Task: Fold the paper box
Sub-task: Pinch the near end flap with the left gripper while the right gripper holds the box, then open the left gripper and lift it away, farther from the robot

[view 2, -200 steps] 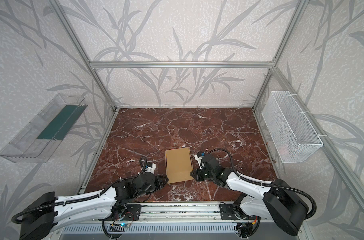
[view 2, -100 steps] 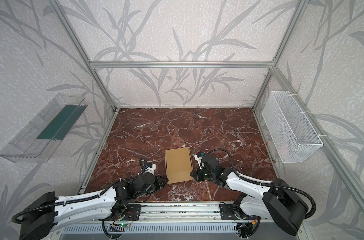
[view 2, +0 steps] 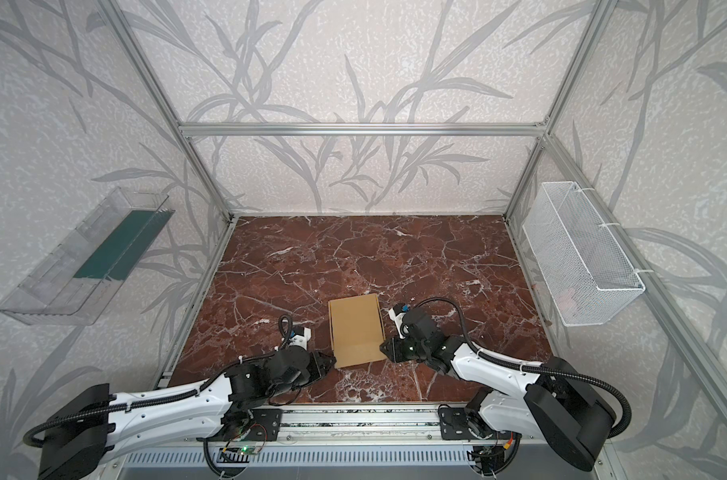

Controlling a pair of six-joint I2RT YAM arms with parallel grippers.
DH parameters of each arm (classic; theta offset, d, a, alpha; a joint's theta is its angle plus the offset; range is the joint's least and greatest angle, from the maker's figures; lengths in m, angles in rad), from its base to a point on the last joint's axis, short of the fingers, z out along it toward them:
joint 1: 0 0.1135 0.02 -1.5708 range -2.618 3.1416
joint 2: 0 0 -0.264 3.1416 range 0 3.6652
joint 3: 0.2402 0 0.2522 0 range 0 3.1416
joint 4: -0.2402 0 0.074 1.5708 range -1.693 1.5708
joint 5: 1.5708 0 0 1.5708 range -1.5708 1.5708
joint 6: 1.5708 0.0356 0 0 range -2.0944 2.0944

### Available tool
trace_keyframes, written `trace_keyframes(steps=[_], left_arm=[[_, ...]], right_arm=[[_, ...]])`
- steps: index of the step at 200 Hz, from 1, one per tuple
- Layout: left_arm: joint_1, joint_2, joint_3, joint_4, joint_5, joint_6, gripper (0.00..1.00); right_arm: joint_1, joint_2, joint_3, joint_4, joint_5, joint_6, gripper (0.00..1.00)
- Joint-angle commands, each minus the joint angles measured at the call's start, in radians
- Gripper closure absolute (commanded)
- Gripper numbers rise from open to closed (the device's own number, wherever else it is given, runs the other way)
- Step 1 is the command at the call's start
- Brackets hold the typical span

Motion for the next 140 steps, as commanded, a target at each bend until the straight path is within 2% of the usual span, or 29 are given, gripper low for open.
trace_keyframes(steps=[1,51,73,92,116,140], left_arm=[[-0.001,-0.027,-0.009,-0.044,-0.038,-0.008,0.72],[-0.001,-0.065,0.007,-0.087,-0.055,0.000,0.65],[0.001,-0.069,0.023,-0.095,-0.093,0.021,0.59],[0.018,-0.079,0.089,-0.184,-0.136,0.087,0.50],[0.098,-0.057,0.215,-0.287,-0.124,0.224,0.44],[0.238,0.007,0.295,-0.303,-0.021,0.327,0.42]], right_arm=[[-0.002,-0.027,-0.013,-0.045,0.008,0.007,0.78],[-0.002,-0.059,-0.017,-0.060,0.005,0.014,0.77],[-0.002,-0.053,-0.018,-0.052,0.001,0.016,0.77],[-0.001,-0.042,-0.018,-0.041,-0.005,0.020,0.78],[-0.002,-0.027,-0.019,-0.026,-0.011,0.022,0.77],[-0.001,-0.018,-0.015,-0.021,-0.015,0.026,0.77]])
